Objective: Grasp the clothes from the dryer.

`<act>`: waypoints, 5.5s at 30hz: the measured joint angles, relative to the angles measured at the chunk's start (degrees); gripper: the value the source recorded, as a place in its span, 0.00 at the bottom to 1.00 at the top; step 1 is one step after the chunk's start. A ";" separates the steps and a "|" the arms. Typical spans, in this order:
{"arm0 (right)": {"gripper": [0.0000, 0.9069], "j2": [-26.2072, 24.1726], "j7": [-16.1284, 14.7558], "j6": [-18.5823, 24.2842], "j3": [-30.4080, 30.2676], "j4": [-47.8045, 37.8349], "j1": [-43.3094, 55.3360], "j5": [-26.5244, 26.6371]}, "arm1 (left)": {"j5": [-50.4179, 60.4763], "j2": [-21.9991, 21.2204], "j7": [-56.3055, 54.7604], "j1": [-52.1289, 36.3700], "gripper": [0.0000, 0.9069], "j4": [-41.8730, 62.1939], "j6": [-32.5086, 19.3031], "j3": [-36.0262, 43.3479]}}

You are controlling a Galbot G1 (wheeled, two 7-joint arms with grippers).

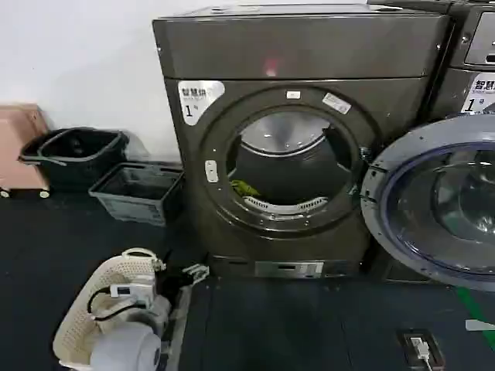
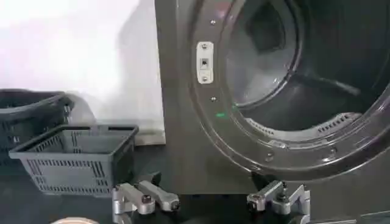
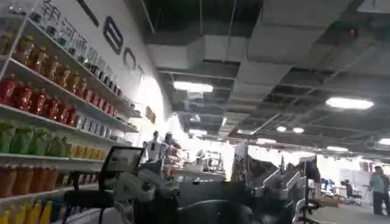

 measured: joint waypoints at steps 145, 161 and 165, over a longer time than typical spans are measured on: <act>1.00 2.02 4.01 6.75 -2.46 0.48 0.71 5.47 | 3.83 -0.77 1.99 -0.97 1.00 1.45 0.00 0.89; 1.00 2.45 3.94 6.75 -2.45 0.46 0.75 5.47 | 4.61 -0.77 2.26 -0.69 1.00 0.97 0.00 0.74; 1.00 2.52 3.93 6.78 -2.53 0.46 0.82 5.47 | 4.71 -0.78 2.27 -0.48 1.00 0.84 0.00 0.71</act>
